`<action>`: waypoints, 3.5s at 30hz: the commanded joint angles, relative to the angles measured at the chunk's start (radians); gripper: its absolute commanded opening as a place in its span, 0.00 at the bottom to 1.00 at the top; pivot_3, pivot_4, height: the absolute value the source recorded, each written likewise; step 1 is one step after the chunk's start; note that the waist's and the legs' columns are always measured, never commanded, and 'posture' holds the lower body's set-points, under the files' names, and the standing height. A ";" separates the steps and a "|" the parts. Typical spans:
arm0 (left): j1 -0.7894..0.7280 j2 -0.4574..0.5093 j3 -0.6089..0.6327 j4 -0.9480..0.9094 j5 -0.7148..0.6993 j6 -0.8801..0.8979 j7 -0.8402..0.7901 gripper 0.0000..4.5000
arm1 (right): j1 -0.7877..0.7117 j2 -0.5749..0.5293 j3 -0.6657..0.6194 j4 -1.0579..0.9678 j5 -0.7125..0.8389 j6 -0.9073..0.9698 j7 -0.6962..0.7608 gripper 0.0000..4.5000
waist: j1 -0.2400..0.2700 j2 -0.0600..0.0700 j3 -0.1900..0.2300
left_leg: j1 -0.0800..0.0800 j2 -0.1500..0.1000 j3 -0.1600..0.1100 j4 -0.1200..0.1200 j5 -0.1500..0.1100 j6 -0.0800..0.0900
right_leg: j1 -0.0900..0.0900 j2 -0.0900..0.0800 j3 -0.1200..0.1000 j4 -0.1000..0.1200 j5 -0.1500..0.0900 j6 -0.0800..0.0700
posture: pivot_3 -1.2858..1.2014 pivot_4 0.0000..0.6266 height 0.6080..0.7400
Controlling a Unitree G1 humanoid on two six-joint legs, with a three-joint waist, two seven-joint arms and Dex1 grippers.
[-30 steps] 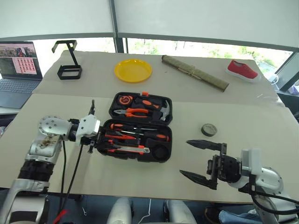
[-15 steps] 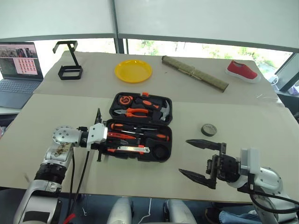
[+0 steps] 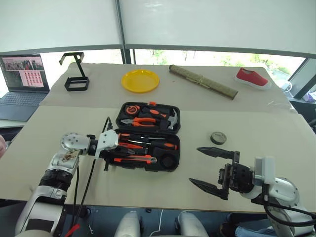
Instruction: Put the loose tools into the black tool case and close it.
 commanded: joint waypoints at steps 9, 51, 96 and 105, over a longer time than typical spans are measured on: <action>0.219 0.116 0.325 -0.315 -0.326 0.259 0.035 0.50 | 0.231 0.016 -0.306 0.055 0.012 -0.032 -0.074 1.00 | -0.011 -0.012 0.009 | -0.004 0.001 -0.001 -0.001 0.000 0.001 | -0.004 0.000 -0.001 0.000 0.000 -0.001 | 0.52 0.24 1.00; 0.401 0.090 0.344 -0.722 -0.496 0.467 -0.007 1.00 | -0.807 -0.291 0.377 0.752 -0.594 0.438 0.062 0.09 | -0.019 -0.013 0.017 | -0.018 0.000 0.001 -0.006 0.000 0.001 | -0.020 -0.001 0.002 -0.006 0.001 -0.001 | 0.52 0.24 1.00; 0.515 0.201 0.484 -0.585 -0.314 0.504 0.264 1.00 | -0.869 -0.200 0.438 0.156 -0.186 0.862 0.257 0.66 | -0.018 -0.014 0.018 | -0.022 0.001 -0.006 -0.005 0.000 0.001 | -0.022 -0.001 -0.005 -0.005 0.001 -0.002 | 0.52 0.24 1.00; 0.320 0.151 0.461 -0.432 -0.247 0.587 0.504 0.52 | -0.762 -0.134 0.252 0.492 -0.294 0.531 0.095 0.53 | -0.017 -0.015 0.018 | -0.020 0.000 -0.005 -0.005 0.000 0.000 | -0.020 -0.002 -0.005 -0.005 0.001 -0.002 | 0.52 0.24 1.00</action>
